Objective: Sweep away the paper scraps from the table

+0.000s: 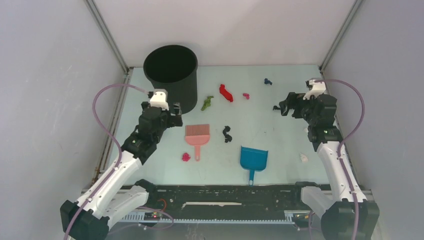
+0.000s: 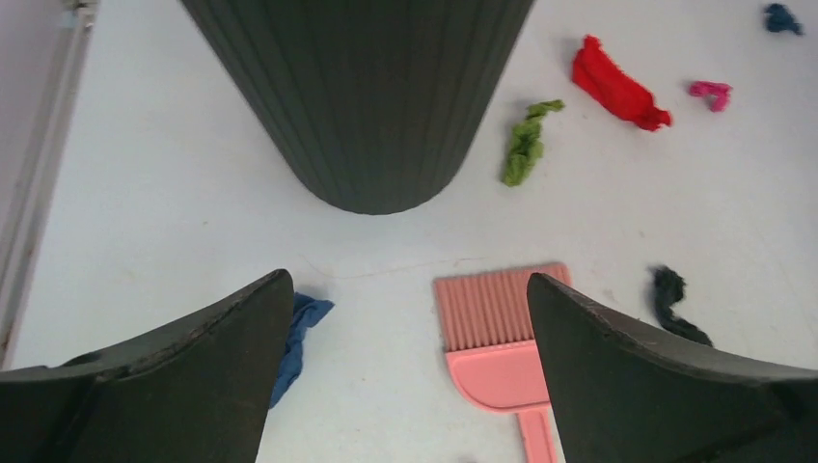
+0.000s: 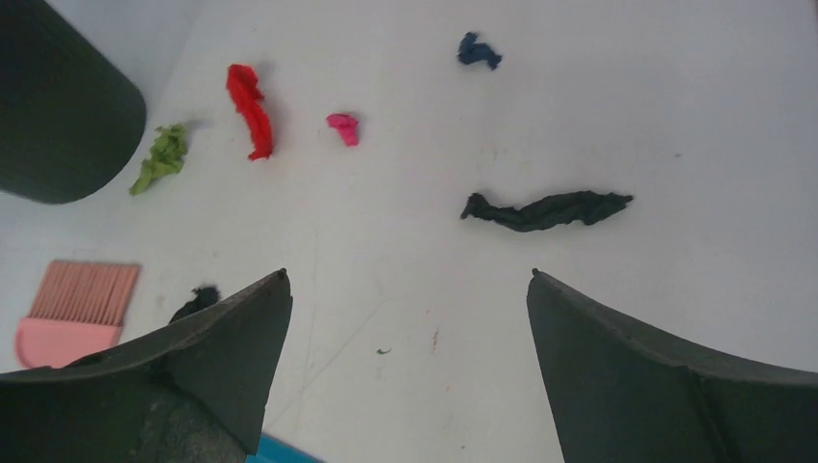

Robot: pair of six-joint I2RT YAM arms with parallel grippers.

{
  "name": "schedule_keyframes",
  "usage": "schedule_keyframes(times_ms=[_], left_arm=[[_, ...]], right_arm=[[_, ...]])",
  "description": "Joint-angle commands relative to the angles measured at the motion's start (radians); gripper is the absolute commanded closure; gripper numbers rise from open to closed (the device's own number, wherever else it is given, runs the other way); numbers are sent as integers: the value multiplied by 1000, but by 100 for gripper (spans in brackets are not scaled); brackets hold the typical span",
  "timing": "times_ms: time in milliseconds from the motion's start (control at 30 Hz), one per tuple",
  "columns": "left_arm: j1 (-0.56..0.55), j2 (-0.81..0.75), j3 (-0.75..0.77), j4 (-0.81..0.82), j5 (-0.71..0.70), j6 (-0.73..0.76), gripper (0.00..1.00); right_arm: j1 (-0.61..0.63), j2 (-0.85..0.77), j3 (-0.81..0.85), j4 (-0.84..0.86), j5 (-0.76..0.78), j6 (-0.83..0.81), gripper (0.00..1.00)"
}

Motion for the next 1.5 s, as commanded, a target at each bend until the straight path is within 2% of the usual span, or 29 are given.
schedule_keyframes(times_ms=[0,100,200,267,333,367,500,633,800,967,1067,1200,1467], left_arm=[[-7,-25,18,33,192,10,0],[-64,23,50,8,240,13,0],[-144,109,130,-82,216,21,3],[-179,181,199,-184,147,-12,6],[-189,248,269,-289,71,-89,11],[-191,265,280,-306,91,-120,14],[-253,258,207,-178,199,-255,17],[-358,356,212,-100,200,-318,19],[-418,509,270,-60,167,-361,26],[-392,566,312,-229,-76,-444,27],[-263,524,229,-221,-10,-519,24],[-131,445,68,-77,40,-575,25],[-86,481,21,42,-15,-568,37]], right_arm=[[-19,9,61,-71,-198,-3,0],[-38,4,73,-200,-462,-158,0],[-38,7,71,-254,-611,-225,0],[-34,6,64,-256,-661,-262,1],[-17,13,61,-270,-673,-288,3],[-10,19,60,-273,-668,-291,4],[5,32,83,-314,-631,-285,11],[21,21,77,-393,-587,-328,14],[-2,20,51,-348,-583,-303,16],[-3,16,50,-354,-572,-317,15],[-4,21,50,-352,-578,-314,13],[3,34,50,-353,-590,-314,13],[16,38,51,-362,-611,-323,12]])
